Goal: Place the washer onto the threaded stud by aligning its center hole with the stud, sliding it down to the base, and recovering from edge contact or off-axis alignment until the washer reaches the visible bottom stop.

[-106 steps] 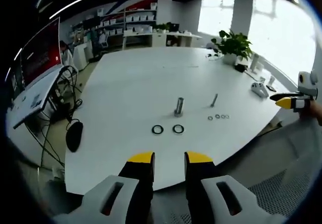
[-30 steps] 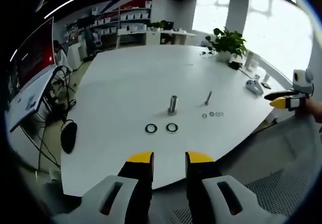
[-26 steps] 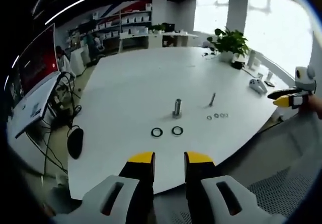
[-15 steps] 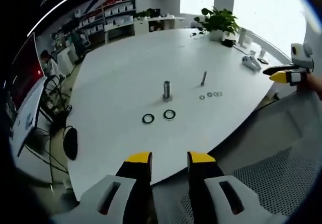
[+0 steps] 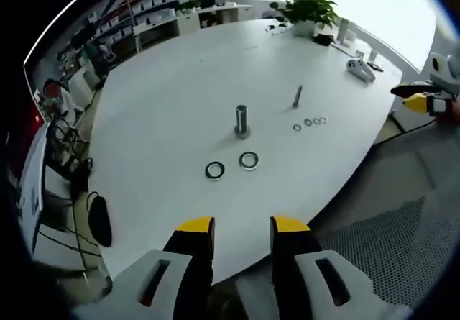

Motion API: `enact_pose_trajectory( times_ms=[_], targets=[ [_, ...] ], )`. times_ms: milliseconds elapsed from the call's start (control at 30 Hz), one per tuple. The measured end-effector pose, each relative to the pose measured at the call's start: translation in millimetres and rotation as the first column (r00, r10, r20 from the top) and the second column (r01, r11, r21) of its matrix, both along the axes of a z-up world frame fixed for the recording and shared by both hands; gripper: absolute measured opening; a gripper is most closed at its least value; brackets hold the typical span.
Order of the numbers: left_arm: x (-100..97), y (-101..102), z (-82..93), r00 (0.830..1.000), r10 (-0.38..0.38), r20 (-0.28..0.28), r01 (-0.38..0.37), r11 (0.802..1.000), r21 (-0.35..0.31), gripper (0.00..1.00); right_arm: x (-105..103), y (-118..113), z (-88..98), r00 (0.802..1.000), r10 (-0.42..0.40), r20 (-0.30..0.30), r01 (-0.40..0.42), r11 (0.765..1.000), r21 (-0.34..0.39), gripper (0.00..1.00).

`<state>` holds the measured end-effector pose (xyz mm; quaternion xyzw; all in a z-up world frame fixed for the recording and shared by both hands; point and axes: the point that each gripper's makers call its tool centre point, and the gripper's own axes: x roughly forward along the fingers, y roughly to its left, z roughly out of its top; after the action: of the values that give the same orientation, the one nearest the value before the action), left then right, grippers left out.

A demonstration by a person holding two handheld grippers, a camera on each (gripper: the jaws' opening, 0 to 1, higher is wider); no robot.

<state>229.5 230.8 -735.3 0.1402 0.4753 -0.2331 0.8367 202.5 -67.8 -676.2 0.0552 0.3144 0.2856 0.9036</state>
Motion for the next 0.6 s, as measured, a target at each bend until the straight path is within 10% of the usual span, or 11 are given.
enact_pose_trajectory(
  times_ms=[600],
  targets=[
    [52.3,-1,-37.1,0.993,0.027,-0.118,-0.03,0.999,-0.021,0.29,1,-3,-2.3,1.0,-0.018,-0.014,0.018,1.0,-0.009,0.38]
  ],
)
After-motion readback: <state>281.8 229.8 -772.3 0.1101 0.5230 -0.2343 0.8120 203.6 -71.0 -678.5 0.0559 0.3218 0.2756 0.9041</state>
